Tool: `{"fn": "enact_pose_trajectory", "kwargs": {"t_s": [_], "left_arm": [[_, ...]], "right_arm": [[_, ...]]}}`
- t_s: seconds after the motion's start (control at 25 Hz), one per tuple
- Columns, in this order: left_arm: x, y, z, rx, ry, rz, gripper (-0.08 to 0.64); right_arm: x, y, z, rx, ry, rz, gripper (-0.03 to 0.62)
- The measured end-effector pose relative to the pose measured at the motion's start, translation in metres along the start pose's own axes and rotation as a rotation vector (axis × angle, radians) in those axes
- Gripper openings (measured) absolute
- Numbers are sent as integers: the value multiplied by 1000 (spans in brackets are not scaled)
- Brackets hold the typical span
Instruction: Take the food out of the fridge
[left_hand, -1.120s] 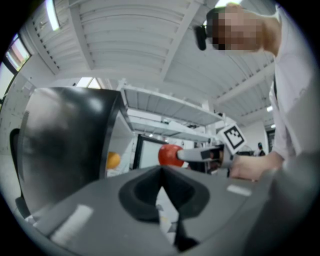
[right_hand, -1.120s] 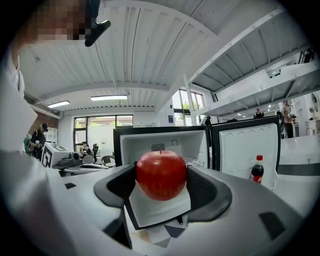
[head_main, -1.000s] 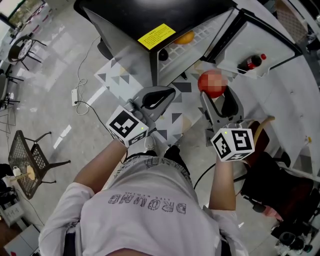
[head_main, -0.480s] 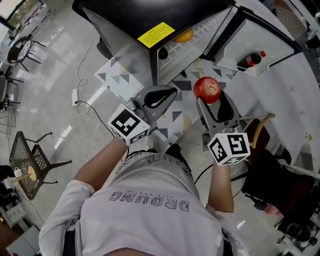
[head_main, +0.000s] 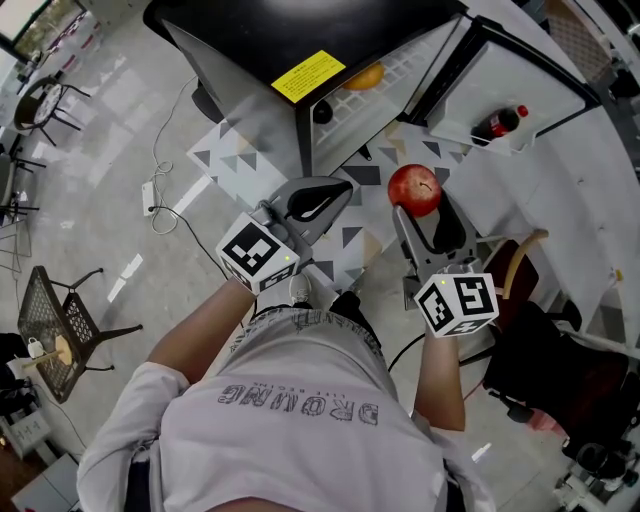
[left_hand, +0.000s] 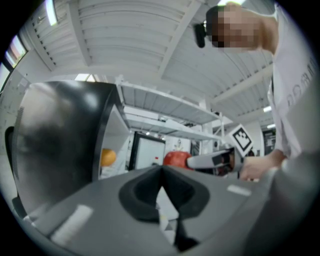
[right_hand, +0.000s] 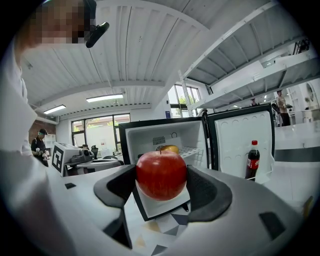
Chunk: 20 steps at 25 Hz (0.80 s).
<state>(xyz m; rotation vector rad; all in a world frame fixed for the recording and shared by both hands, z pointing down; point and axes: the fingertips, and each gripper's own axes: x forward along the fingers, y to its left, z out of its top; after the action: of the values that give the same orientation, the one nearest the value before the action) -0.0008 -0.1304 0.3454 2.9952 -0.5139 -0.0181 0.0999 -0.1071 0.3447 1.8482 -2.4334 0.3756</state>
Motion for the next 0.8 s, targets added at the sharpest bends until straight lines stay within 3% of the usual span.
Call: {"fn": "enact_pose_trajectory", "kwargs": {"t_s": [0.8], "left_arm": [[5,1,0,-6,-3,11,8]], "right_arm": [[5,-6,-10,28,17,10,296]]}}
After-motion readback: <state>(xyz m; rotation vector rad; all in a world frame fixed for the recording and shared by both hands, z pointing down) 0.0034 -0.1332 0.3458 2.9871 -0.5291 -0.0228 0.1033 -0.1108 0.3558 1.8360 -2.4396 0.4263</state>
